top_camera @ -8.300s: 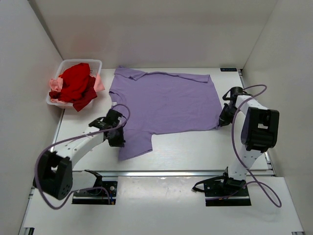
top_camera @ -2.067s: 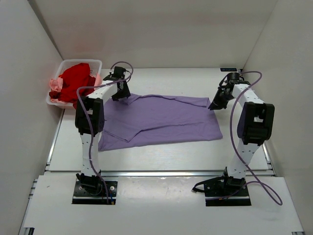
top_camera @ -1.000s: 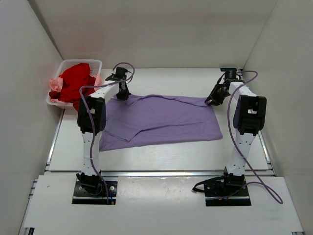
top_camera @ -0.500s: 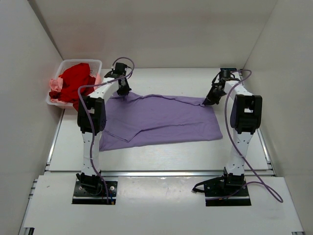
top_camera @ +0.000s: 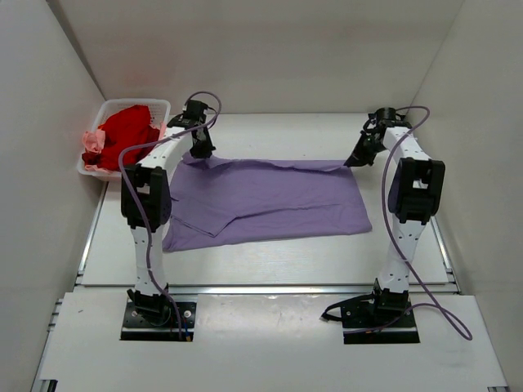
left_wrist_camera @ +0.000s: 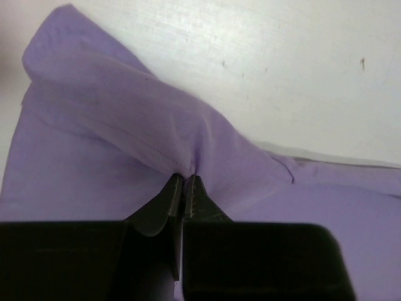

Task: Fold and stack the t-shirts
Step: Grap the side of the flattened tshirt furthest away from the robot with both arms, then fold the other side of the tshirt into a rectangle

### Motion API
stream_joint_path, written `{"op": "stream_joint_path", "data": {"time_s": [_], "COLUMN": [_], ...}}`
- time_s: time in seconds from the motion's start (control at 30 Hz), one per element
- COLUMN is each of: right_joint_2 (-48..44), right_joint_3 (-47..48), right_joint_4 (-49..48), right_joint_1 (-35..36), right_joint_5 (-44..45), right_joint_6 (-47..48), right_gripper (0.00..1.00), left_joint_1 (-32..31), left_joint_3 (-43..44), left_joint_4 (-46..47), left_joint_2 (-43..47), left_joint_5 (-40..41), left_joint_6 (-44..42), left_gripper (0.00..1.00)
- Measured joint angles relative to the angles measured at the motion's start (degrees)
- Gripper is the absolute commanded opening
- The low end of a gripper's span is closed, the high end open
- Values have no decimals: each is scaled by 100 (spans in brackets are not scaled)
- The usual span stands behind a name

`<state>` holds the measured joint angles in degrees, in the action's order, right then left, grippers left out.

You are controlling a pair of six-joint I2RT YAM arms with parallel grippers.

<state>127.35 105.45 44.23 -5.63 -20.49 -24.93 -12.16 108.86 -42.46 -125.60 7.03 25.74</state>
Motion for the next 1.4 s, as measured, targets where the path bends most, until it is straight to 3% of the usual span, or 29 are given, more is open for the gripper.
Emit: {"op": "stream_joint_path", "data": {"time_s": [0.3, 0.73, 1.03, 1.4], "right_joint_2": [-2, -267, -1156, -1158], "right_joint_3": [17, -903, -1963, -1740], "right_joint_4": [297, 474, 420, 417], "right_joint_1": [-188, -284, -428, -634], "right_joint_5": [-101, -321, -417, -546], "right_joint_6": [297, 636, 673, 824], "right_gripper": [0, 0, 0, 0], "left_joint_1": [-94, -254, -205, -247], "left_joint_3": [-1679, -3377, -4048, -4205], "left_joint_4": [-57, -42, 94, 291], "left_joint_2": [1604, 2914, 3331, 3335], "left_joint_5": [-190, -306, -326, -356], "left_joint_6": [-26, -24, -28, -26], "left_gripper": [0, 0, 0, 2]}}
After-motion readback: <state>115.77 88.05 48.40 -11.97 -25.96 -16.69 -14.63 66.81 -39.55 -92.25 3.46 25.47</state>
